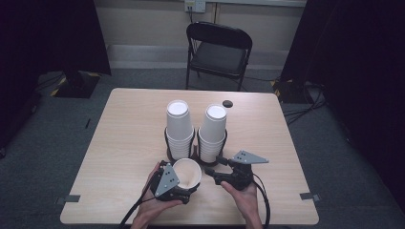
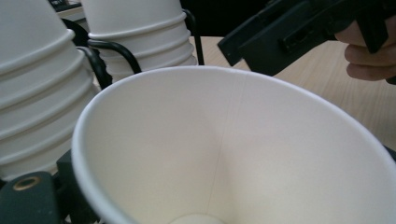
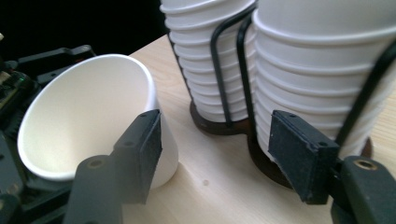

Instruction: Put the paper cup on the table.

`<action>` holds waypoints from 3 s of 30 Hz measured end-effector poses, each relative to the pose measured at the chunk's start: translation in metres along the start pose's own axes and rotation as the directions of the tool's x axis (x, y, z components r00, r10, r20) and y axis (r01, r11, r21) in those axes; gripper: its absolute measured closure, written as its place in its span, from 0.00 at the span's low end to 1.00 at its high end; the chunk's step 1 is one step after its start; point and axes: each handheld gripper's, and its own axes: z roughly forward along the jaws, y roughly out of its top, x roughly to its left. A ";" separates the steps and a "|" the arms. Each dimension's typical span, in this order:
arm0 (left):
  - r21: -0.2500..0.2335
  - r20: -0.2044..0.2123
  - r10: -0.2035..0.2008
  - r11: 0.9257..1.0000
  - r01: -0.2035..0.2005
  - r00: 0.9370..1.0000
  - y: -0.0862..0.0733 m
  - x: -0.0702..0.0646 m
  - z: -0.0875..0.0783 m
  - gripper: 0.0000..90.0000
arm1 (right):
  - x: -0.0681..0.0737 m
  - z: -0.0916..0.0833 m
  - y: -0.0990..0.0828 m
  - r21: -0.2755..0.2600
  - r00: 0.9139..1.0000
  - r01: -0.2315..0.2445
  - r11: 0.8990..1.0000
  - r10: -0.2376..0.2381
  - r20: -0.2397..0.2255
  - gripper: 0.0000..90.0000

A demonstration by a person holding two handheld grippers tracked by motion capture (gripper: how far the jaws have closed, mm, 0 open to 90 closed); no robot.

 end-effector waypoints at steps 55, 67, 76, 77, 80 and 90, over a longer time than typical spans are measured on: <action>-0.128 -0.312 -0.321 0.947 0.296 0.894 -0.018 0.118 -0.035 0.09 | -0.032 -0.025 -0.065 -0.207 0.936 0.114 0.972 -0.035 0.349 0.19; -0.129 -0.321 -0.346 0.938 0.321 0.882 -0.017 0.145 -0.023 0.09 | -0.032 -0.027 -0.066 -0.224 0.939 0.118 0.967 -0.035 0.343 0.17; -0.122 -0.315 -0.383 0.924 0.363 0.869 -0.030 0.157 -0.009 0.09 | -0.030 -0.027 -0.067 -0.235 0.933 0.136 0.962 -0.045 0.358 0.16; -0.112 -0.317 -0.375 0.927 0.359 0.871 -0.030 0.156 -0.008 0.09 | -0.029 -0.027 -0.067 -0.234 0.932 0.140 0.962 -0.048 0.358 0.16; -0.112 -0.313 -0.378 0.926 0.361 0.872 -0.032 0.155 -0.003 0.09 | -0.028 -0.026 -0.067 -0.227 0.930 0.151 0.962 -0.060 0.363 0.16; -0.075 -0.313 -0.357 0.933 0.351 0.880 -0.037 0.155 0.001 0.08 | -0.029 -0.026 -0.067 -0.228 0.931 0.150 0.962 -0.059 0.360 0.16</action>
